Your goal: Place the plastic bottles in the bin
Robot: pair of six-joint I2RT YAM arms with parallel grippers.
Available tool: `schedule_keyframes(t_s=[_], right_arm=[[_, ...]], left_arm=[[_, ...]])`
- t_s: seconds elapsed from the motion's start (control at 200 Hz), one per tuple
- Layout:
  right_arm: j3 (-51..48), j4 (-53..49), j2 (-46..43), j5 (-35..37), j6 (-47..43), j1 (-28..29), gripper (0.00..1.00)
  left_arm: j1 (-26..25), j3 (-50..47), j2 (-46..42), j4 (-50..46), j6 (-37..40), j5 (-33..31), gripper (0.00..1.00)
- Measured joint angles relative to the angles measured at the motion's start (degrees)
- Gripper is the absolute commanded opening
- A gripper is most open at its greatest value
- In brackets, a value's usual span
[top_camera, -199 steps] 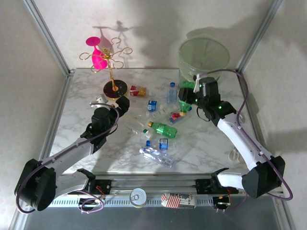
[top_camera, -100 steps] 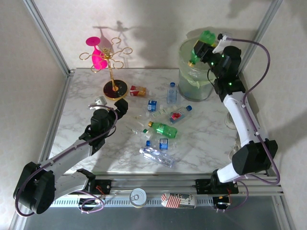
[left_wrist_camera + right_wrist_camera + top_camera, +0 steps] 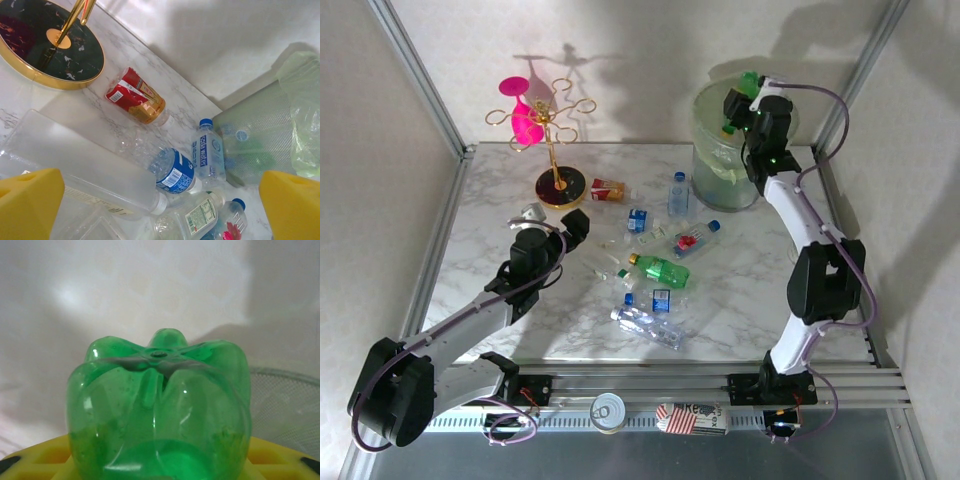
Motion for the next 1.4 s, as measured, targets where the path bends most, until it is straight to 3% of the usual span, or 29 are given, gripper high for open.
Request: schedule_keyframes(t_s=[0.09, 0.235, 0.471, 0.631, 0.901, 1.092, 1.402], right_arm=[[1.4, -1.1, 1.7, 0.2, -0.6, 0.0, 0.63], [4.6, -2.8, 2.6, 0.1, -1.2, 0.0, 0.98], [7.1, -3.8, 1.1, 0.0, -2.7, 0.6, 0.99], [4.3, -4.3, -4.6, 0.4, -5.3, 3.9, 0.99], [-7.3, -4.3, -20.8, -1.8, -7.3, 12.3, 0.99], [-17.7, -4.8, -27.7, -7.1, -4.8, 13.7, 0.99], [-33.3, -4.8, -32.2, -12.3, 0.9, 14.8, 0.99]], left_arm=[[0.0, 0.0, 0.0, -0.4, 0.0, 0.4, 1.0], [0.0, 0.0, 0.0, -1.0, -0.2, 0.8, 1.0], [0.0, 0.0, 0.1, -1.3, -0.9, 0.8, 1.0], [0.0, 0.0, 1.6, -1.4, -3.2, -0.2, 1.0], [0.0, 3.1, 9.6, -4.8, -12.6, -5.3, 1.0], [0.1, 11.1, 18.8, -10.7, -21.2, -9.3, 0.99], [0.5, 17.7, 32.0, -13.0, -30.1, -9.2, 1.0]])
